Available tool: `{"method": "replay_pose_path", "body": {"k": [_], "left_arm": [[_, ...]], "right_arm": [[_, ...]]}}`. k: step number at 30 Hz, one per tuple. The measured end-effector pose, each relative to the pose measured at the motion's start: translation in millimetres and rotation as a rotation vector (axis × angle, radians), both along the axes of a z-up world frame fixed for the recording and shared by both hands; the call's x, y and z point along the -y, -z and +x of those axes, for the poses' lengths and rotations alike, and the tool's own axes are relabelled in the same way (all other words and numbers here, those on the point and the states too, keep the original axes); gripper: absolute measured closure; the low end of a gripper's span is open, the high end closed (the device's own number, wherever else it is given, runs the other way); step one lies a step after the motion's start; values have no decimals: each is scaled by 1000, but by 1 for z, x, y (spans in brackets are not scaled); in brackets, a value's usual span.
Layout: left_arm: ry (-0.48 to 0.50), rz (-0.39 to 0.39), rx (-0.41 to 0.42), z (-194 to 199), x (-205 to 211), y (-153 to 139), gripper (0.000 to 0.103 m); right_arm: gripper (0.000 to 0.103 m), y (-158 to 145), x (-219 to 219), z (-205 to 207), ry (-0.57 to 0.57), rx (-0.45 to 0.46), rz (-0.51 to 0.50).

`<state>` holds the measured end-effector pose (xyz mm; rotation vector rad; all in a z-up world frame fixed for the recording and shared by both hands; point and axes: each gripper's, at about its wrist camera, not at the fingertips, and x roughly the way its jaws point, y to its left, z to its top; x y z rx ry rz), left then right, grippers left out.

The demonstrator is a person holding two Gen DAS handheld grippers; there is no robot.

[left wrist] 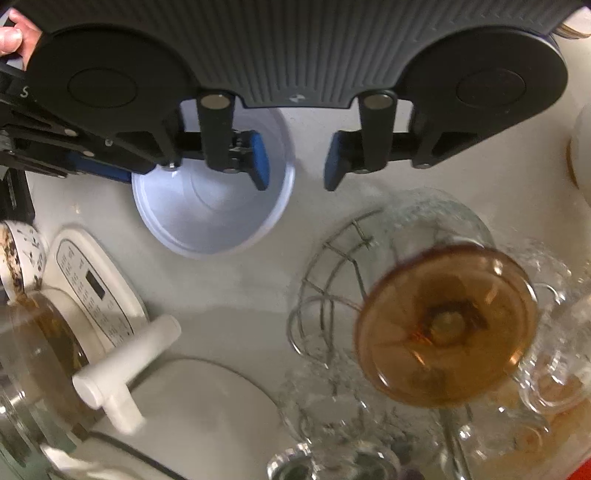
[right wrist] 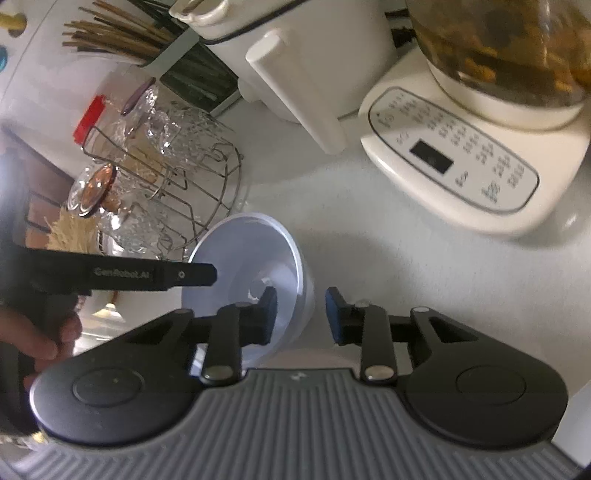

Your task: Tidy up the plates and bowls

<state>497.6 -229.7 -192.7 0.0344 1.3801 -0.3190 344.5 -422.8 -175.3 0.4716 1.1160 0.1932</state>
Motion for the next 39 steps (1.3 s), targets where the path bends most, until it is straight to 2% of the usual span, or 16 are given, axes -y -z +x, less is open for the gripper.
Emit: {"method": "replay_pose_path", "body": {"k": [2,5,8,12,27,33,39], "left_arm": [[19,11,-5,-2,3,5,84],[34,-7,-13,-4,7,7,93],[47,-11,7,-6,11,5,94],[53,-20,21,-6,10,-7,94],[104,2,102,-28,-12,-99,94],[125,14,76,-49,-30,-111,94],[52,-53,-4,-64,-52,-100,94]], "right_arm": [[84,1,-1,-1,9,1,-10],[90,0,-1,-3,19,11,-7],[90,-5,-2,-5,21,26,-40],[90,-18,3,-7,34,54,-30],[90,-74,-14,-39,43,105,14],[90,-83,-28,-59,31,101,13],[90,-85,-40,-76,38,96,33]]}}
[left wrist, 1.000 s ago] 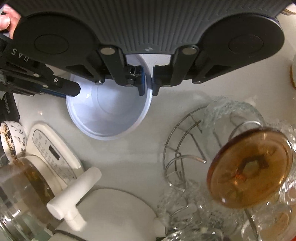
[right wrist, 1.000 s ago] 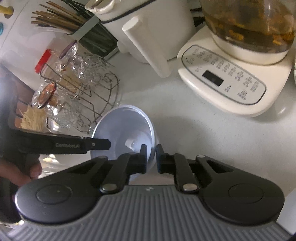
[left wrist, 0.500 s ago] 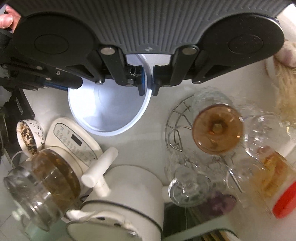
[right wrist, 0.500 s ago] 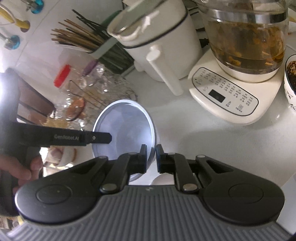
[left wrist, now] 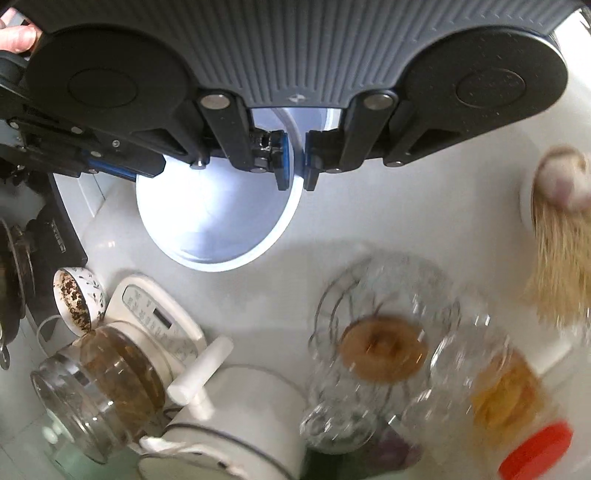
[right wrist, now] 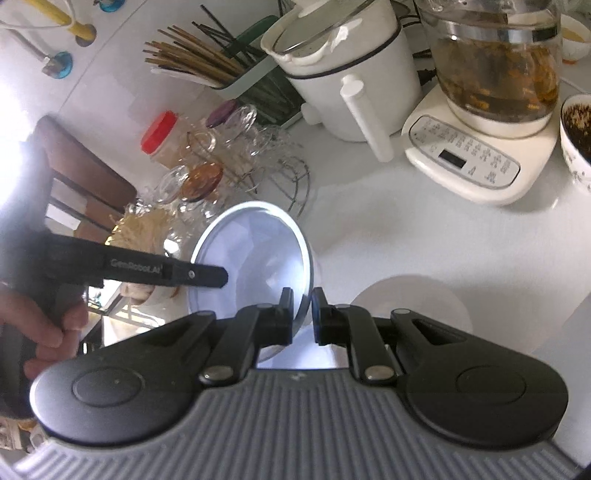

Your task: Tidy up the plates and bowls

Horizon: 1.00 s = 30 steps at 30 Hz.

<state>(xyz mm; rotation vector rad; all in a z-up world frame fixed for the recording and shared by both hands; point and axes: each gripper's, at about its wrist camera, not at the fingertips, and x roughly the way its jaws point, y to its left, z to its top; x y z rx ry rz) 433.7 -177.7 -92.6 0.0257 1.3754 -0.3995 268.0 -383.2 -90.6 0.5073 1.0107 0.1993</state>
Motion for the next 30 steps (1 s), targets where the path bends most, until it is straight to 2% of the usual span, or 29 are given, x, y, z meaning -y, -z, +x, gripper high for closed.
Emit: {"method": "replay_pose_path", "body": {"k": [4,14,22,30], "left_arm": [[0,-24,-26,-10,-16,6,94],[38,6,-78,-21,-32,47,94],[78,21,-103,-27,-22,64,94],[93,44,-112,-25,-14,67,90]], "right_arm": [[90,2,-11,-13,7,4,-9],[90,28,-34,-31,42,-50,-4],[90,40,-32,-35,55,-89,-25],[88,38,-29,-36,71,-111,-27]]}}
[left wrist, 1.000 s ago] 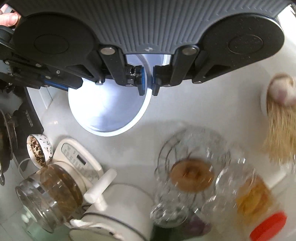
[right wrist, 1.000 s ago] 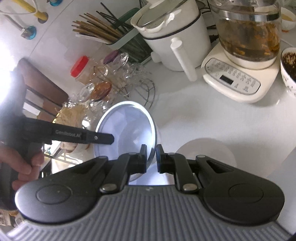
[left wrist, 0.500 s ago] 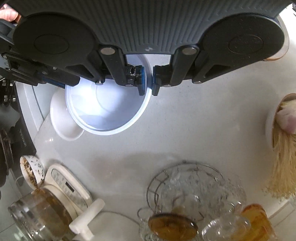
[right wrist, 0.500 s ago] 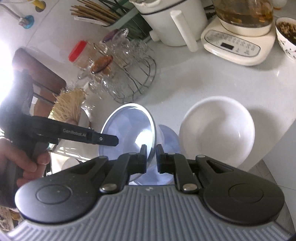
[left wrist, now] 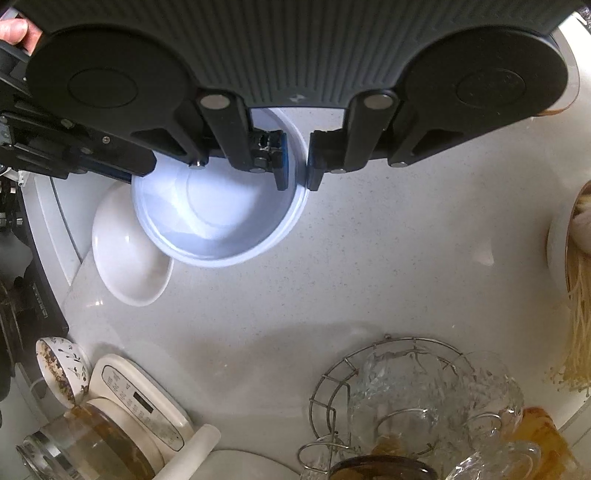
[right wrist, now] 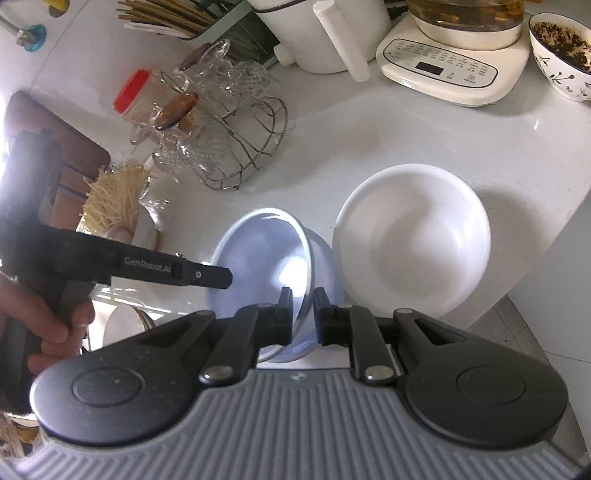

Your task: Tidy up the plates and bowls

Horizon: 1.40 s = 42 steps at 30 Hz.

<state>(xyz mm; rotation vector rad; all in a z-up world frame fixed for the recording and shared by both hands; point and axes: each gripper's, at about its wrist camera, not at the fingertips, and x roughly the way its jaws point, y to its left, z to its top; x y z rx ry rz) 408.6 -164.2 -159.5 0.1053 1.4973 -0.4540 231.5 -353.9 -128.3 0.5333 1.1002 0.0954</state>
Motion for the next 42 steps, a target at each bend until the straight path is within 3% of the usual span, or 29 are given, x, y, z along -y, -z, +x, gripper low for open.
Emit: {"method": "replay_pose_path", "body": {"k": [3,5,7,17,24,33,36,37,42], "left_arm": [[-16,5,-4,-1,-4,-2,73],[-20,6,4,-2,-6,-3,69],[-30,8,11,-3,-9,-5,69],[-100,-39,86,-7,-25,-6,69],[-133,-81,71,-11,-29,9,69],[-130,-78,58,-15,-25,28,69],[-138,-81,49,-15,-26,33,72],[-142,-84,45,-16,-26,34,77],[-167,-106,41,-19,-31,33,83]], "right_arm": [[85,-2,3,-3,20,-8,7],[62,-5,5,-6,27,-6,11],[56,-8,6,-9,27,0,26],[56,2,3,-20,43,-63,67],[58,16,4,-16,68,-72,81],[63,31,2,-10,93,-61,95],[72,35,1,-8,91,-61,96],[74,35,1,-7,86,-58,99],[76,30,-4,-4,51,-27,104]]}}
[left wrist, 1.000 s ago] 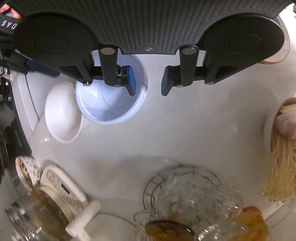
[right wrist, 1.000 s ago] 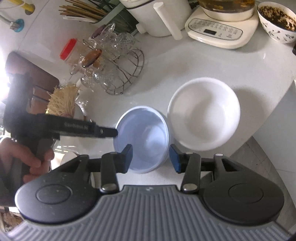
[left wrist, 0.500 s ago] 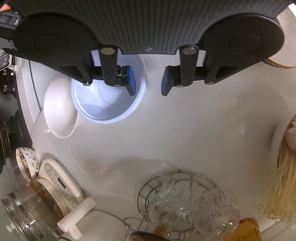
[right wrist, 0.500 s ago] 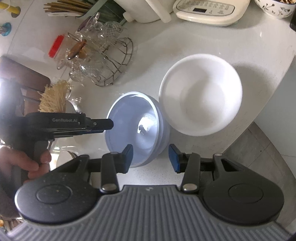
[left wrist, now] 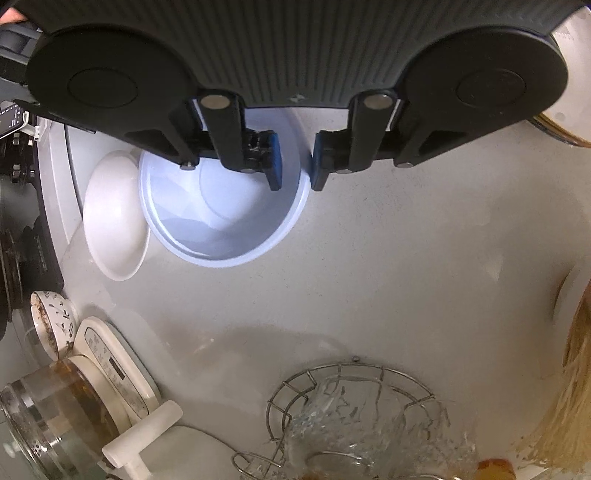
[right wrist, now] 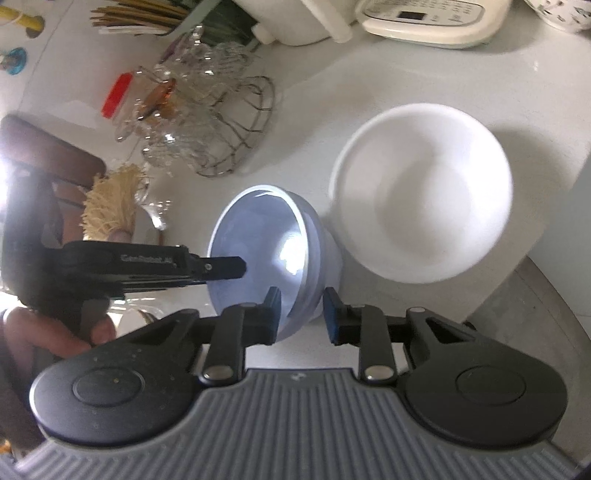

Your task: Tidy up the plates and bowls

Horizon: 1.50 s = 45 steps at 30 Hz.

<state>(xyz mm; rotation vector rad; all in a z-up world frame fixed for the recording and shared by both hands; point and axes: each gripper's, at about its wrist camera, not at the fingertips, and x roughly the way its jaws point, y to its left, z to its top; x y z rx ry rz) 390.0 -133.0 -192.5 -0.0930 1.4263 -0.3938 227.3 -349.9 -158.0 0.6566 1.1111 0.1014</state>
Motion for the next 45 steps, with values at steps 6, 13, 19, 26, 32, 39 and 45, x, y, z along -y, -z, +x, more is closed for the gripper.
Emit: {"method": "replay_pose_path", "body": {"k": [6,13,19,26,32,39,45], "left_arm": [[-75,-25,-3,-6,-20,-3,84],[-183,-29,-1,-22,-47,-6,84],[-322,-53,-12,-34,-64,0,84],[-443,-105,-15,-47,-76,2,84],[-466,-94,26,-55,-77,3,84],[-454,-99,59,-61,-77,5,83],[-437,-89,71,-63,-77,1,77]], "right_arm": [[76,-3,-8,8,-55,14,2],[76,-6,-26,23,-133,52,-11],[76,-8,-41,35,-183,77,-47],[77,-7,-47,45,-213,93,-72],[81,4,-51,46,-217,79,-81],[83,17,-50,49,-200,63,-85],[83,16,-51,50,-198,80,-101]]}}
